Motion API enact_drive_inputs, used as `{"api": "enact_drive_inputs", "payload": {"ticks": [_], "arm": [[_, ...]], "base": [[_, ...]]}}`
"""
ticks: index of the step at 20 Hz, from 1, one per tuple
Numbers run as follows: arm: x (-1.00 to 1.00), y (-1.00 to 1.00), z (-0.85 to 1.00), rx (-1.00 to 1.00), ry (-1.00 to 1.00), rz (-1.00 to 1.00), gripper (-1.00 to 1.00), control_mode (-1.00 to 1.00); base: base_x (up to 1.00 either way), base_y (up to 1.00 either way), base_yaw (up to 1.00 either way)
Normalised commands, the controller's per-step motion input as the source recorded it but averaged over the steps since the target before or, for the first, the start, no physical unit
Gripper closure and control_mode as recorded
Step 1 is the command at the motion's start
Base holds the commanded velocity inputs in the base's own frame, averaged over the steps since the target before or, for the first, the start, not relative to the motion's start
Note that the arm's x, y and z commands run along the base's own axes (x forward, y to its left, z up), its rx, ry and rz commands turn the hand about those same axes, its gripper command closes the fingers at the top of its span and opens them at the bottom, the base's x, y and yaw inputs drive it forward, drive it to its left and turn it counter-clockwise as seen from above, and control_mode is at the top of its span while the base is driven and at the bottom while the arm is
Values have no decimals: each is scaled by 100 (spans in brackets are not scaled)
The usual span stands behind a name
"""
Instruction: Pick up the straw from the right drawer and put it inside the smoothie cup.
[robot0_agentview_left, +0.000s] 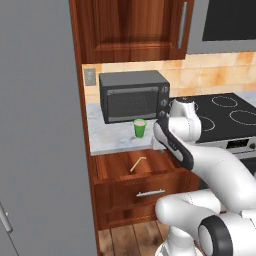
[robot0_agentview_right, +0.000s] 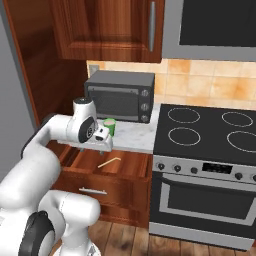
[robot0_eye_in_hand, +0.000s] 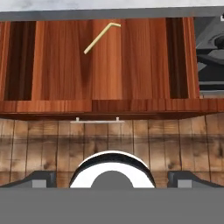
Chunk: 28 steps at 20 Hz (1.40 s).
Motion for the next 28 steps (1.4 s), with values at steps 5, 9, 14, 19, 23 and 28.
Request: {"api": "enact_drive_inputs", "payload": {"ticks": [5, 9, 14, 19, 23, 28], "arm": [[17, 21, -54, 0, 2, 0, -100, -100], [18, 14, -33, -3, 8, 0, -100, -100], [21, 6, -35, 0, 6, 0, -100, -100], [30, 0, -24, 0, 6, 0, -100, -100], [37, 0, -25, 0, 7, 0, -100, -100], [30, 0, -26, 0, 5, 0, -100, -100]], "base": [[0, 0, 0], [0, 0, 0], [0, 0, 0], [0, 0, 0], [0, 0, 0], [0, 0, 0]]}}
